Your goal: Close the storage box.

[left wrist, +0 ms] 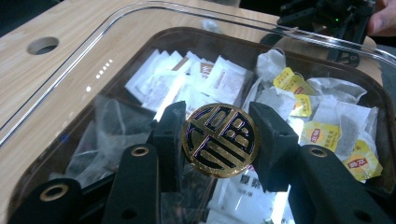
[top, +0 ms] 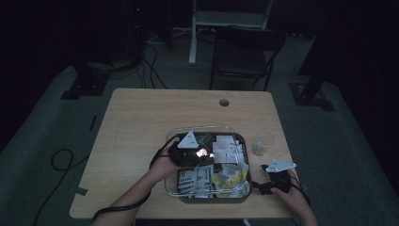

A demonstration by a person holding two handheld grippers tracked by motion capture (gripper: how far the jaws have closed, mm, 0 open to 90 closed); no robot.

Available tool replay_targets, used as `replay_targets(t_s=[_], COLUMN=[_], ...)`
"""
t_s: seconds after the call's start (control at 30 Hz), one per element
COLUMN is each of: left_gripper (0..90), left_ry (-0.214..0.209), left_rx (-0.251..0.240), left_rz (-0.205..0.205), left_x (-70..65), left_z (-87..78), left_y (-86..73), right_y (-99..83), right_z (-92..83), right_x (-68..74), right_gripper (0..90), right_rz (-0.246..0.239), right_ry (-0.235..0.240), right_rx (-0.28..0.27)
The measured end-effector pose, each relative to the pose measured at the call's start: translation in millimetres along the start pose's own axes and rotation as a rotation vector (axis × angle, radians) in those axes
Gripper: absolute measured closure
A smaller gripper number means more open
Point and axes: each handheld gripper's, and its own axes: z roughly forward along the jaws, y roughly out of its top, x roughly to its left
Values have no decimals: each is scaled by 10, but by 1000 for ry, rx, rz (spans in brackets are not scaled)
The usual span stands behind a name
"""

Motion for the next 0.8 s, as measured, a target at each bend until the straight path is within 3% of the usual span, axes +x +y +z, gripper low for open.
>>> replay_targets(t_s=[0.33,0.8], left_gripper=[599,598], left_ry=[-48,-45], left_rx=[38,77], left_rz=[30,20], left_x=[-71,-46], left_z=[267,477], left_y=[88,58], right_y=[0,-1], right_z=[0,0], right_x=[-1,0], right_gripper=[123,124], right_rz=[-1,-6], right_ry=[0,3], right_rx=[-1,-1])
